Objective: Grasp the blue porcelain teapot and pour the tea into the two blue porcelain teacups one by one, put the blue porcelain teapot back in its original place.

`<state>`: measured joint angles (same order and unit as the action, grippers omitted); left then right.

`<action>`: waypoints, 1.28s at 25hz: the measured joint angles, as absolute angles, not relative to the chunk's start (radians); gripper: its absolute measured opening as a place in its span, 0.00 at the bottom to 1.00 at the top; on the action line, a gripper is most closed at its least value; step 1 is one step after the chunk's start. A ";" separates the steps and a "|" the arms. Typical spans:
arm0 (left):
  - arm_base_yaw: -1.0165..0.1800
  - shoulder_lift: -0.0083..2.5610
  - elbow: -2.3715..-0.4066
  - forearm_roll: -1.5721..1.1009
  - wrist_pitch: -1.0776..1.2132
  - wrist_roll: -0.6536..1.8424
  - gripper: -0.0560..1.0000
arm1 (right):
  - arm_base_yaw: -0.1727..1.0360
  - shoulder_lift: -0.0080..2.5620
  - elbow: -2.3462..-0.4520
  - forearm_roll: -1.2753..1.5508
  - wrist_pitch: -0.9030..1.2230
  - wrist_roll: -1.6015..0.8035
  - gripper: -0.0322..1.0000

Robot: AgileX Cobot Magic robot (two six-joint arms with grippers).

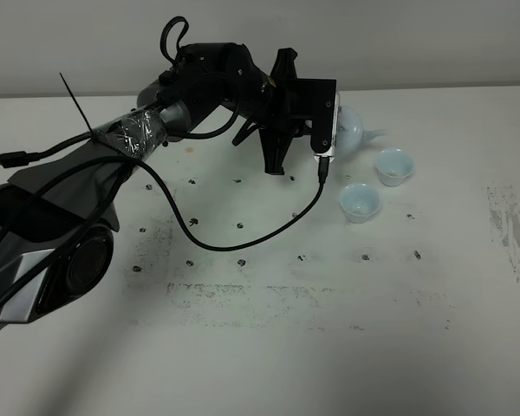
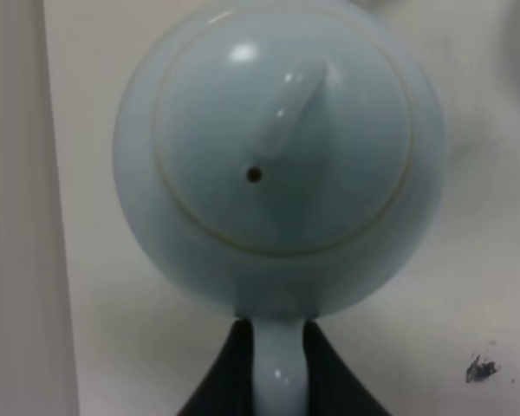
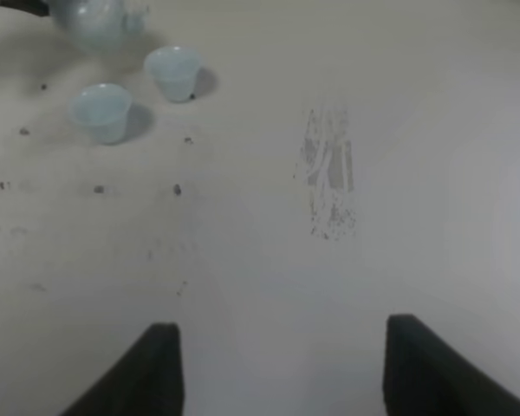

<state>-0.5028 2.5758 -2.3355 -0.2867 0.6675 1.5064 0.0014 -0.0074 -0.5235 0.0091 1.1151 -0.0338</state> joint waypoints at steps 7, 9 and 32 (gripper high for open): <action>-0.527 2.576 -2.335 -0.279 0.608 1.486 0.06 | 0.001 -0.007 -0.523 0.009 1.115 -0.034 0.50; -0.540 2.576 -2.335 -0.267 0.594 1.483 0.06 | 0.001 -0.007 -0.523 0.009 1.115 -0.034 0.50; -0.578 2.593 -2.335 -0.037 0.559 1.328 0.06 | 0.001 -0.007 -0.523 0.000 1.115 -0.034 0.50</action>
